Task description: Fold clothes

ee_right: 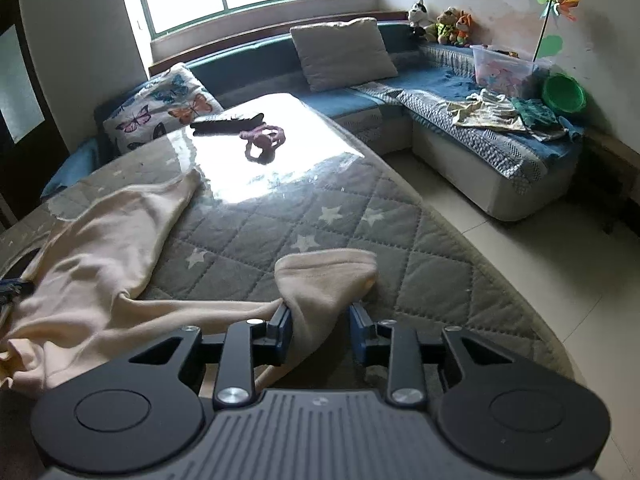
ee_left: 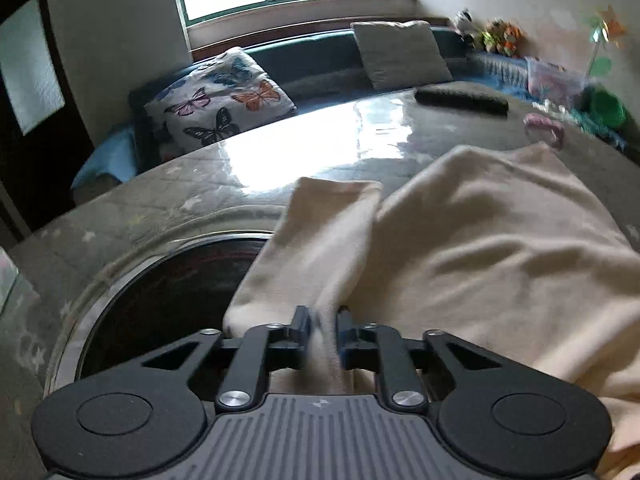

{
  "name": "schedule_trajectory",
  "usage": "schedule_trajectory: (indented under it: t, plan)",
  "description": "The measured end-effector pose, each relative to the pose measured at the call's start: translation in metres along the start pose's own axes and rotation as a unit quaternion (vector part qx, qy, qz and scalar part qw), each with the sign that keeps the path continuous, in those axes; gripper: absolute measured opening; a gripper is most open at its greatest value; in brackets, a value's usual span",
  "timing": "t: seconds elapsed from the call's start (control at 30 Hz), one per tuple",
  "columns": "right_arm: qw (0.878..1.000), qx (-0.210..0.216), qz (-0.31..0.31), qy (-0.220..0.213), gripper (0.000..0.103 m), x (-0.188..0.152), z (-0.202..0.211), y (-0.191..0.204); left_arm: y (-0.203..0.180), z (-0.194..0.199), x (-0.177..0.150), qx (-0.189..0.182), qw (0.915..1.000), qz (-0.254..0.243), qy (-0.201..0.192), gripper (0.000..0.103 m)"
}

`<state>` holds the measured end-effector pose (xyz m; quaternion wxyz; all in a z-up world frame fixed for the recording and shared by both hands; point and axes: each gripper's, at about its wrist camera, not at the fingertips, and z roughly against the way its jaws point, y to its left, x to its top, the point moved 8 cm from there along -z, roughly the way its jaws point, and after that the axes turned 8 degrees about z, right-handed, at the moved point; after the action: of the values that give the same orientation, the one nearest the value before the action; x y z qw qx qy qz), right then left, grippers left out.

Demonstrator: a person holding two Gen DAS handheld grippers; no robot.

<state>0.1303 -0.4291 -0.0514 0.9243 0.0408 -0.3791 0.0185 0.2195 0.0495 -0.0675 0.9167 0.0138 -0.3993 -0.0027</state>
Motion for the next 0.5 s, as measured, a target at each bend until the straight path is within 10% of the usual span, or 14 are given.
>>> schedule_trajectory:
  t: [0.1,0.5]
  plan:
    - [1.000,-0.001,0.003,0.007,0.015,-0.003,-0.007,0.000,0.016,0.015,0.002,-0.010,0.9993,0.036,-0.010,0.007]
    - [1.000,-0.026,0.010,0.001,0.013,-0.007,-0.010,-0.012,0.111,0.095,-0.024,0.049,0.9813,0.181,-0.043,0.004]
